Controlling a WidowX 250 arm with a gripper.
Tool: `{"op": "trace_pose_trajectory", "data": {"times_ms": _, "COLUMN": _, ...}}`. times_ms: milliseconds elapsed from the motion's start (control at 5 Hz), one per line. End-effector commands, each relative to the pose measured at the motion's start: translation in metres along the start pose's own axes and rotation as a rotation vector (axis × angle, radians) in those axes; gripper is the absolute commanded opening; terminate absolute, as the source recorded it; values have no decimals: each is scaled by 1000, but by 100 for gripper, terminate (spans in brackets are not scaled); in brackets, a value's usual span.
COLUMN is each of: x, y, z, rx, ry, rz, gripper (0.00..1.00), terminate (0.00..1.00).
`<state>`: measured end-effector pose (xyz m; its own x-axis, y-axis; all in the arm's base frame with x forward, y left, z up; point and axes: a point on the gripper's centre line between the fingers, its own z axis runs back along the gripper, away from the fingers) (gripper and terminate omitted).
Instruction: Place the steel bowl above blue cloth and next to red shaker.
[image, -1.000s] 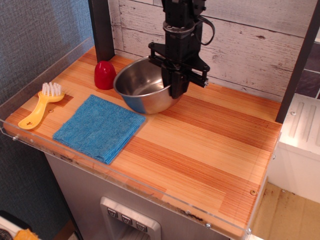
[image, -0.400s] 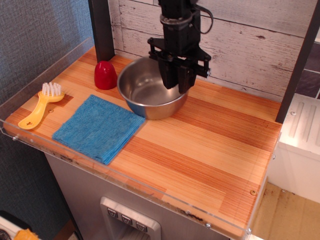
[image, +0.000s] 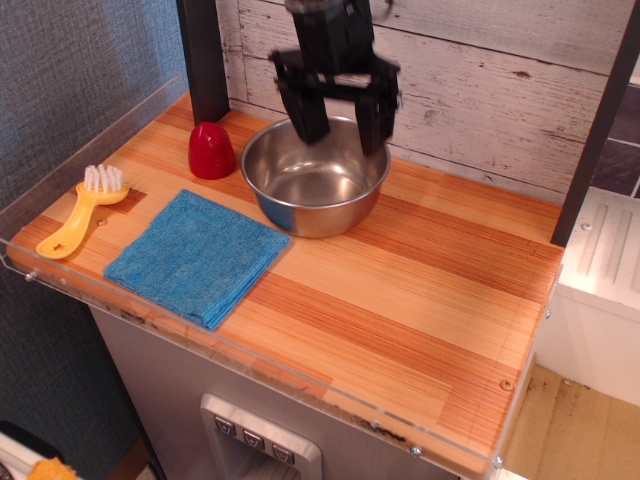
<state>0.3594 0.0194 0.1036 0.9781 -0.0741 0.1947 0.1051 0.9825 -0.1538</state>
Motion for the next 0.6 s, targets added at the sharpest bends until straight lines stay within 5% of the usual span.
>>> {"op": "trace_pose_trajectory", "data": {"times_ms": 0, "x": -6, "y": 15, "z": 90, "rx": 121, "ry": -66, "rz": -20, "gripper": 100, "terminate": 0}}
{"op": "trace_pose_trajectory", "data": {"times_ms": 400, "x": -23, "y": 24, "z": 73, "rx": 182, "ry": 138, "rz": 15, "gripper": 100, "terminate": 0}}
